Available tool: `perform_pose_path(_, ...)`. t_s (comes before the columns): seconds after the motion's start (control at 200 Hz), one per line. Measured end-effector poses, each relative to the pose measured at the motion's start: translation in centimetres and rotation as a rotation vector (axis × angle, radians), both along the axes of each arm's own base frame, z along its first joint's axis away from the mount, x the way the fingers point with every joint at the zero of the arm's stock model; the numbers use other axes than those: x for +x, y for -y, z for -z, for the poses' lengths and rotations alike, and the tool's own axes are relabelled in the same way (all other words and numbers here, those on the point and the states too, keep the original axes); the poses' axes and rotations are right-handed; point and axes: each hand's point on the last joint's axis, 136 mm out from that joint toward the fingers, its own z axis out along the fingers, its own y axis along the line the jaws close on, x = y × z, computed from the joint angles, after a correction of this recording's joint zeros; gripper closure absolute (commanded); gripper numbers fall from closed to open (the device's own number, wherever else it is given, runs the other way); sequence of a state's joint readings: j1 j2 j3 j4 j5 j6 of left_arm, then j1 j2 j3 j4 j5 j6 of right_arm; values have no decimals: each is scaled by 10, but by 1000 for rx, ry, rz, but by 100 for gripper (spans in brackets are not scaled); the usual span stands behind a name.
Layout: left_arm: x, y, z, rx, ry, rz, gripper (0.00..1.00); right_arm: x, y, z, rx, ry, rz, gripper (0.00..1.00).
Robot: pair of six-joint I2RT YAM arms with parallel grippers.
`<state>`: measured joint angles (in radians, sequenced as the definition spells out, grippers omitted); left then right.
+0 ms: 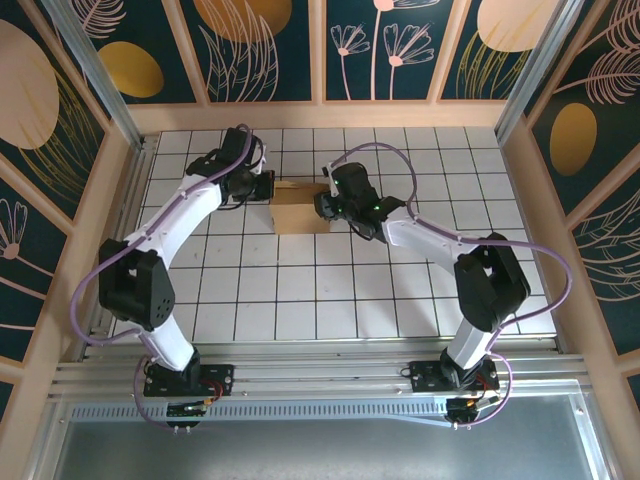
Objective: Fold the paper box
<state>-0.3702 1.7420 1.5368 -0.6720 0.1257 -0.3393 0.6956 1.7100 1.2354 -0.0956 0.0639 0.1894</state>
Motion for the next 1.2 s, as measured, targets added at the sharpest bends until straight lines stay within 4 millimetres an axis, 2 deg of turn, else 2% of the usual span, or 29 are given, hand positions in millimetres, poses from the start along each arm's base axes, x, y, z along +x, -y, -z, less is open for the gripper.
perform_pose_path(0.38,10,0,-2,44,-83,-11,100,6,-2,-1,-54,42,18,66)
perform_pose_path(0.876,7,0,-3,40,-115,-15,100,9,-3,-1,-75,62,19,66)
perform_pose_path(1.201,7,0,-2,26,-127,-41,100,11,-3,-1,-77,70,23,73)
